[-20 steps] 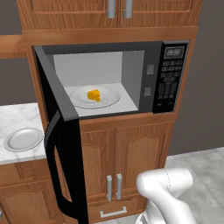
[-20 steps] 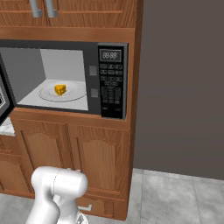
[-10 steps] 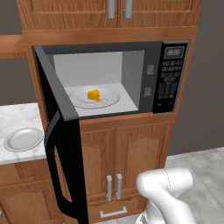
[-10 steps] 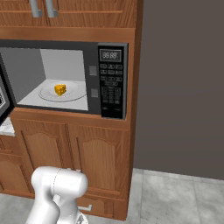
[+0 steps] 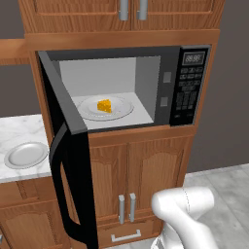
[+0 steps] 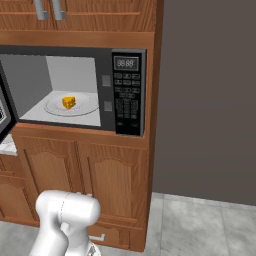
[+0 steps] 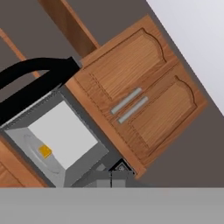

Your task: Pick the cheese from the counter and place it in the microwave. Then turn on the microwave.

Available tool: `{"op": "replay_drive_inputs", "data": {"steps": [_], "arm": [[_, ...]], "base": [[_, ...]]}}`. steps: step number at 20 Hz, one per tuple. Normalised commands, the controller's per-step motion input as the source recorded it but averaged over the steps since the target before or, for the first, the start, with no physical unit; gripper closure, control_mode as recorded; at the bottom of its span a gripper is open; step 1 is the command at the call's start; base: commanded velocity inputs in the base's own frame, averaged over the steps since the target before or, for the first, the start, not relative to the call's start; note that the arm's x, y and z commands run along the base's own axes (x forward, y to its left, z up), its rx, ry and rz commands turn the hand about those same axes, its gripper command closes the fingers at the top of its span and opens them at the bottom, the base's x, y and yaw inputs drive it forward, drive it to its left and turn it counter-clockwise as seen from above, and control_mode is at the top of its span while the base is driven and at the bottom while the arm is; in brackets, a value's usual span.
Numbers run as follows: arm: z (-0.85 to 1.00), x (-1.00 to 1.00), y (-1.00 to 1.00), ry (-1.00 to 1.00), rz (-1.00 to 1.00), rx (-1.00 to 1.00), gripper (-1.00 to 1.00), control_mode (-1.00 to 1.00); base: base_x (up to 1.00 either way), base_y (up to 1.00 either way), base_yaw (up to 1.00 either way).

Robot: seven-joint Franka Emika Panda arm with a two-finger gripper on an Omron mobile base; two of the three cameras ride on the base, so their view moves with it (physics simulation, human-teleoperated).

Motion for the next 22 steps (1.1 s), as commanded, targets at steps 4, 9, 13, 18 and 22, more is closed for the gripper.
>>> {"op": "replay_drive_inputs", "data": {"steps": [4,9,13,18,22], "arm": [[-0.28,0.25,0.22,0.02,0.0,0.0,1.0,-1.0],[-0.28,0.26,0.21,0.02,0.0,0.0,1.0,-1.0],[-0.28,0.25,0.22,0.0,0.0,0.0,1.0,-1.0],[-0.29,0.26,0.24,0.0,0.0,0.0,1.0,-1.0],[-0.28,0.27,0.22,0.0,0.0,0.0,1.0,-1.0]], "base": [[0.0,0.0,0.0],[0.0,0.0,0.0],[0.0,0.0,0.0],[0.0,0.0,0.0],[0.0,0.0,0.0]]}}
